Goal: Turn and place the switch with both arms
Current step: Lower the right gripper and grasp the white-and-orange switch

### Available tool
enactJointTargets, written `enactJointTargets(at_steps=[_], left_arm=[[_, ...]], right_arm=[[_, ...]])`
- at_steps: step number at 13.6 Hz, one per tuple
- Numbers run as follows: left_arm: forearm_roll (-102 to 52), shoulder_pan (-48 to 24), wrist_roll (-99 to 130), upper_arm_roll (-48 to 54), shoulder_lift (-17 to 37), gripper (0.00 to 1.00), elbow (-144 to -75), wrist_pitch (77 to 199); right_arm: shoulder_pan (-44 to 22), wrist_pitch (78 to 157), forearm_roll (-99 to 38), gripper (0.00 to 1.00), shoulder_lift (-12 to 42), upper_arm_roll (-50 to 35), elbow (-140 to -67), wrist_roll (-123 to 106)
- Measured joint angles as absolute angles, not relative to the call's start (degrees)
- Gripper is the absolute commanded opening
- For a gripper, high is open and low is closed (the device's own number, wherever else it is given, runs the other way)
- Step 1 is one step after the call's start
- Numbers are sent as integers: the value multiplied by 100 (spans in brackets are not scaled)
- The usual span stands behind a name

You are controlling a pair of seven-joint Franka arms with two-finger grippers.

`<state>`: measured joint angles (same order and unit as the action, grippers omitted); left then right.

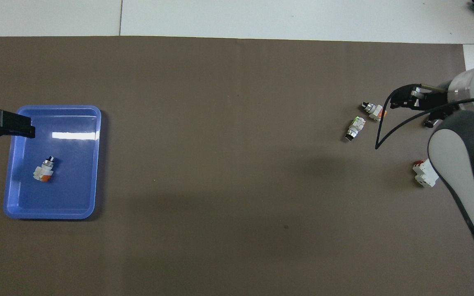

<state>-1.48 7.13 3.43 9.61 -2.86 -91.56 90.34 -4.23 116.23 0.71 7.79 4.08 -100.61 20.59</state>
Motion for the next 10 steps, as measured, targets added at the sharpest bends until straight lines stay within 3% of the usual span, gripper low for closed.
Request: enactJointTargets(at_steps=[5, 10], left_arm=[[-148, 712, 343, 961, -286, 100, -9156, 9034], [-148, 712, 343, 961, -286, 100, -9156, 9034]], right_arm=[[-515, 12584, -297, 100, 1999, 399, -10102, 3034], [-591, 13012, -325, 100, 2328, 403, -10584, 3311]])
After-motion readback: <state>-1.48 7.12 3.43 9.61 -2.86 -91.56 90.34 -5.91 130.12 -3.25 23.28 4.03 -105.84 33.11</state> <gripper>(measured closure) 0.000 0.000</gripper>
